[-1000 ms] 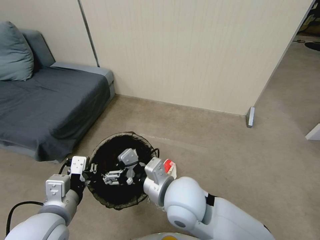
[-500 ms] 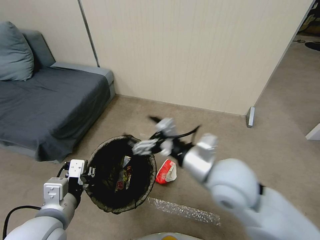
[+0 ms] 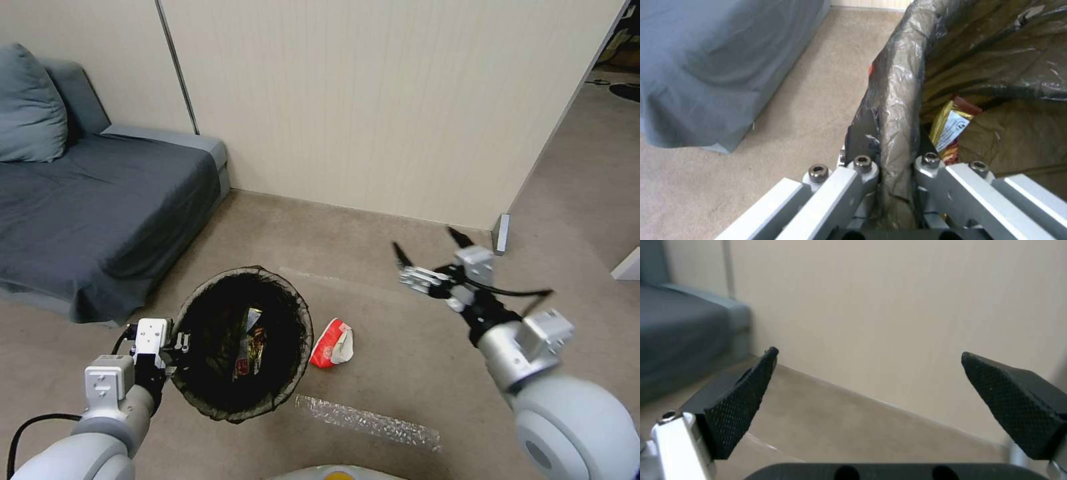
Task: Pick up the trash bin, then pick up the garbage from the floor and place it into the trash bin.
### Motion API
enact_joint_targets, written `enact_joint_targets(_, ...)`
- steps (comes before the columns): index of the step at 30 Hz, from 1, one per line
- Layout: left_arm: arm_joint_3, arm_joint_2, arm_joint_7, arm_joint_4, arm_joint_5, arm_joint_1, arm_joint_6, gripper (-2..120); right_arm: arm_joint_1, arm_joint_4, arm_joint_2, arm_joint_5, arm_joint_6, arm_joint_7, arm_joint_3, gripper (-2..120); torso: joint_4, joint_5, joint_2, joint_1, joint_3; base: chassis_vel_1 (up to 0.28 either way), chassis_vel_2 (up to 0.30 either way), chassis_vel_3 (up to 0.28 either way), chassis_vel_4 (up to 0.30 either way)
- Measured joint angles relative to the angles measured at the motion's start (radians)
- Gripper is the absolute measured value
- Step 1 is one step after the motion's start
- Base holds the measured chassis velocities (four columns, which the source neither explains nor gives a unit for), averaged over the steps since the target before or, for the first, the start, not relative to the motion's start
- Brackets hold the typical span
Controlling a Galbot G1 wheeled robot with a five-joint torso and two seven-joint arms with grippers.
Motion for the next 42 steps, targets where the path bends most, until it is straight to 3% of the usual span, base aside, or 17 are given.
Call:
enact_joint_targets(9, 0.002, -0.025, -0.001, 0.0, 0.009, -0.017, -0.004, 1, -0.111, -0.051, 0.146, -0.143, 0.116, 0.008, -0.001, 100, 0.0001, -0.0001, 0.0, 0.0, 0.0, 0.0, 0.0, 0.0, 0.0)
enact_joint_targets(21, 0.002, -0.043, 0.001, 0.0, 0.043, -0.015, -0.005, 1, -0.079, -0.081, 0.17, -0.137, 0.08, 0.024, -0.042, 100, 0.0001, 0.0, 0.0, 0.0, 0.0, 0.0, 0.0, 0.0, 0.0)
enact_joint_targets(28, 0.002, -0.048, 0.005, 0.0, 0.047, 0.004, -0.005, 1, 0.033, -0.155, 0.132, 0.073, -0.083, 0.054, -0.096, 100, 0.0, 0.0, 0.0, 0.0, 0.0, 0.0, 0.0, 0.0, 0.0)
enact_joint_targets(29, 0.0, -0.052, 0.004, 0.0, 0.046, 0.012, -0.004, 1, 0.09, -0.202, 0.123, 0.187, -0.134, 0.07, -0.123, 100, 0.0002, 0.0001, 0.0, 0.0, 0.0, 0.0, 0.0, 0.0, 0.0)
enact_joint_targets(37, -0.008, -0.053, 0.002, 0.0, 0.043, 0.034, -0.002, 1, 0.25, -0.388, 0.106, 0.361, -0.218, 0.096, -0.208, 100, -0.0002, 0.0, 0.0, 0.0, 0.0, 0.0, 0.0, 0.0, 0.0)
enact_joint_targets(42, -0.03, -0.049, 0.004, 0.0, 0.039, 0.069, -0.004, 1, 0.405, -0.587, 0.116, 0.485, -0.285, 0.157, -0.296, 100, 0.0002, 0.0001, 0.0, 0.0, 0.0, 0.0, 0.0, 0.0, 0.0)
